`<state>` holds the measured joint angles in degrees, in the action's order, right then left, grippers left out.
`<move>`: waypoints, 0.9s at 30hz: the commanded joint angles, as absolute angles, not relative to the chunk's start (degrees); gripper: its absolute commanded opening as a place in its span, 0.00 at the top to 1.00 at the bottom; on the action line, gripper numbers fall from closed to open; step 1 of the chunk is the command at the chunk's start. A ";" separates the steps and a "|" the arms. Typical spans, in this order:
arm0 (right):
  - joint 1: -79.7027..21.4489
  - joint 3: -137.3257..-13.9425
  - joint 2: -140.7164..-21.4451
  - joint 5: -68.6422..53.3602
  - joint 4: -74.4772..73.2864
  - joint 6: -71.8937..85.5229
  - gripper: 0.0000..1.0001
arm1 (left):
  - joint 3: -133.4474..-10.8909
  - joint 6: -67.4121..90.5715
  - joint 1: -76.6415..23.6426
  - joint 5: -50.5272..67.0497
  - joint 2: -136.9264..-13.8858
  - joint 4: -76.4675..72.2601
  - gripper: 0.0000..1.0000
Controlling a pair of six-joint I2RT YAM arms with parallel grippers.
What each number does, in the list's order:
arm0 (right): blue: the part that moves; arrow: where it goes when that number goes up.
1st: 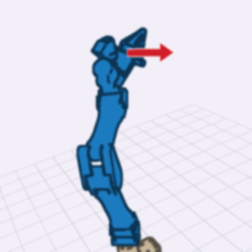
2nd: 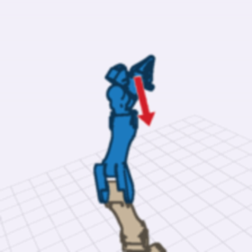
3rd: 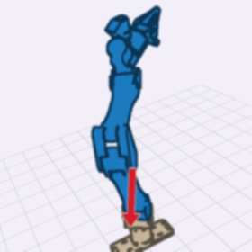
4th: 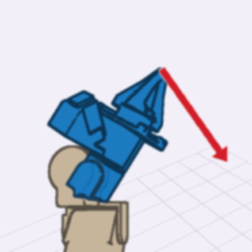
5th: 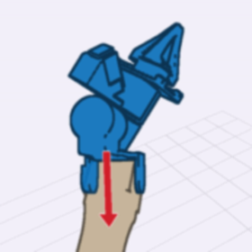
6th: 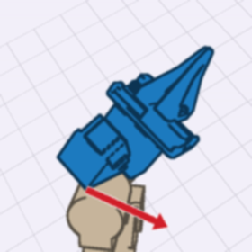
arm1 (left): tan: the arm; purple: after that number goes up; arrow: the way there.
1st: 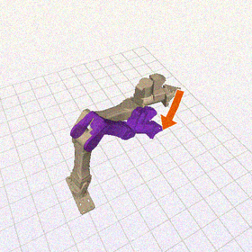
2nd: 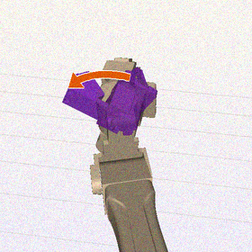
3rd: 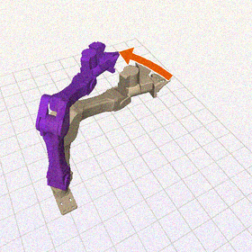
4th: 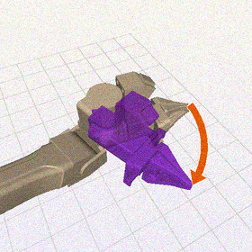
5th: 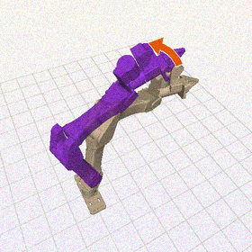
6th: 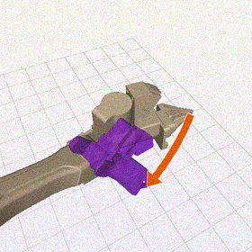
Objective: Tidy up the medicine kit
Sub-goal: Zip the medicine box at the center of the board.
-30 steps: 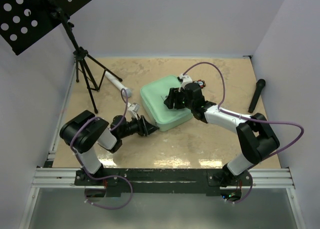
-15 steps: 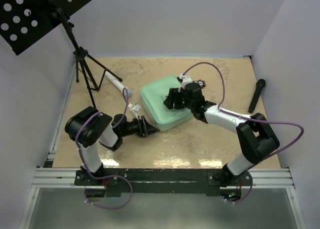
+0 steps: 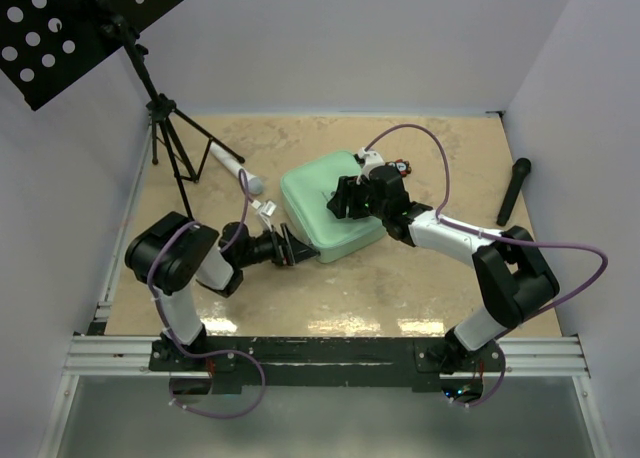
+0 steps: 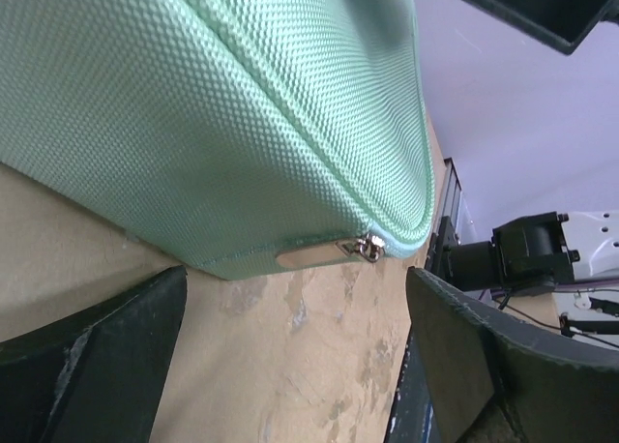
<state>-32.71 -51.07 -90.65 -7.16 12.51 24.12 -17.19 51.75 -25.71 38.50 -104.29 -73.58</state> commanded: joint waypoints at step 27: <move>-33.57 -48.87 -91.93 -10.37 10.72 23.47 0.37 | -28.64 55.89 -25.14 50.00 -106.61 -108.81 0.32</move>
<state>-32.71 -50.46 -90.74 -7.18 13.85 23.92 -24.16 54.33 -25.15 45.36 -106.34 -71.61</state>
